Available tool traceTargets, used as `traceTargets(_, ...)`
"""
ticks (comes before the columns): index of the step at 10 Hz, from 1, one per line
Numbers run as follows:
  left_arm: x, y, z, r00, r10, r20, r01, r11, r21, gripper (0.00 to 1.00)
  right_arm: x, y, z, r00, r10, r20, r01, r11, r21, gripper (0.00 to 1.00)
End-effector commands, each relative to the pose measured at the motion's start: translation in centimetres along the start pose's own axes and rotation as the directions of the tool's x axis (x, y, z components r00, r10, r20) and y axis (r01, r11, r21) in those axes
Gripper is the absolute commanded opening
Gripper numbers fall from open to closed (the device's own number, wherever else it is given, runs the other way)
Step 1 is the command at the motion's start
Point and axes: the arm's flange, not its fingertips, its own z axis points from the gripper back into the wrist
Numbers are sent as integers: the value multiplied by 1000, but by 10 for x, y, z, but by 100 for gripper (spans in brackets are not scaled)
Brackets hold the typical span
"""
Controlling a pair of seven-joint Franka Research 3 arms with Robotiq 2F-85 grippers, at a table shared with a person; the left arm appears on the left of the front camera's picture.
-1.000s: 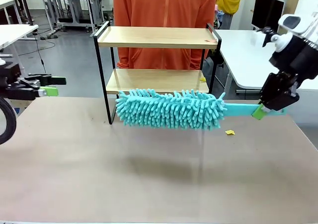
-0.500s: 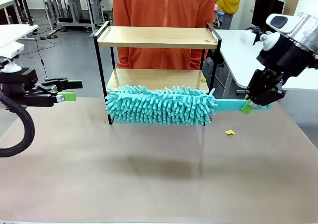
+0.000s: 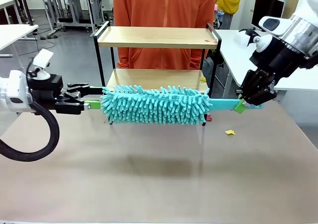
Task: Clean the shelf.
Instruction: Hand the Duster back to the human.
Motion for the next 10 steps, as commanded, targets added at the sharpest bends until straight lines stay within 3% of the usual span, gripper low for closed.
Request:
traceTargets(1,-12,-12,-12,999,-27,30,26,1000,5,100,0,3,4,1000,-12,5,12,1000,-9,13)
traceTargets(5,-13,-10,-36,995,42,93,-32,994,-108,100,0,3,4,1000,-12,5,12,1000,-9,13)
traceTargets(10,-6,-6,-68,992,61,111,-43,987,-155,100,0,3,4,1000,-12,5,12,1000,-9,13)
